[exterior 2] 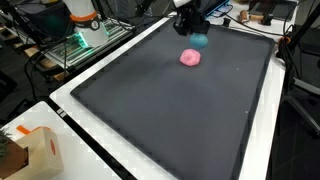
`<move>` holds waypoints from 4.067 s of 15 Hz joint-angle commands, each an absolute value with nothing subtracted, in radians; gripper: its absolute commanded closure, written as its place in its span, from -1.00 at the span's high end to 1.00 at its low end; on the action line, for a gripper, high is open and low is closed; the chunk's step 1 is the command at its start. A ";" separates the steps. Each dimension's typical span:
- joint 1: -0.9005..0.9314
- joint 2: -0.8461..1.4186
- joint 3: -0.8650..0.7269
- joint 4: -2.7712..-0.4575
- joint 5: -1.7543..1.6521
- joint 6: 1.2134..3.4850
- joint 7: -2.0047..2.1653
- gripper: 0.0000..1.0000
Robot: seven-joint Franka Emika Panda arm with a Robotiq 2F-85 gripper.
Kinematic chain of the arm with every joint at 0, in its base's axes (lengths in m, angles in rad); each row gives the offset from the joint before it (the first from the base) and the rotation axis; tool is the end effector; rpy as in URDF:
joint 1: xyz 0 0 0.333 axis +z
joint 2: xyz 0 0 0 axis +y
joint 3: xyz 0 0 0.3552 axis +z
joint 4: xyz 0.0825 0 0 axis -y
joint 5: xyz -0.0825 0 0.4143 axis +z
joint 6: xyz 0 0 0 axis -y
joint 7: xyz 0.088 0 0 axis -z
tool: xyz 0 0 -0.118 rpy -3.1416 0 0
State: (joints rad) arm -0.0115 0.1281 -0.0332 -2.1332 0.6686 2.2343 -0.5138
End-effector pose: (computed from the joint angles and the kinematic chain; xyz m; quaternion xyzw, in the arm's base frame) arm 0.5897 -0.0020 0.3605 -0.9670 -0.0198 -0.0581 0.2473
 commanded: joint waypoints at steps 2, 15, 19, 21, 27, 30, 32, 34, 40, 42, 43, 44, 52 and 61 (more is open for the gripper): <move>0.052 0.021 0.018 -2.218 0.387 2.333 -0.164 -0.50; 0.166 -0.017 0.168 -2.205 -0.284 2.248 0.601 -0.50; 0.196 0.005 0.201 -2.198 -0.515 2.212 0.809 -0.50; 0.213 0.024 0.214 -2.194 -0.620 2.185 0.911 -0.50; 0.270 0.120 0.232 -2.154 -0.849 2.040 1.162 -0.50; 0.300 0.193 0.232 -2.104 -0.918 1.942 1.238 -0.50; 0.317 0.248 0.230 -2.059 -0.940 1.867 1.246 -0.50; 0.330 0.305 0.224 -2.008 -0.948 1.787 1.226 -0.50; 0.352 0.436 0.203 -1.889 -0.970 1.679 1.223 -0.50; 0.350 0.461 0.196 -1.867 -0.980 1.692 1.214 -0.50; 0.348 0.472 0.194 -1.858 -0.979 1.699 1.207 -0.50; 0.348 0.481 0.190 -1.849 -0.980 1.701 1.205 -0.50; 0.336 0.523 0.170 -1.814 -0.974 1.729 1.161 -0.50; 0.289 0.490 0.165 -1.818 -0.918 1.799 0.996 -0.50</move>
State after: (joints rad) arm 0.3054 0.5132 0.1715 -1.8084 -0.9503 1.7726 1.0610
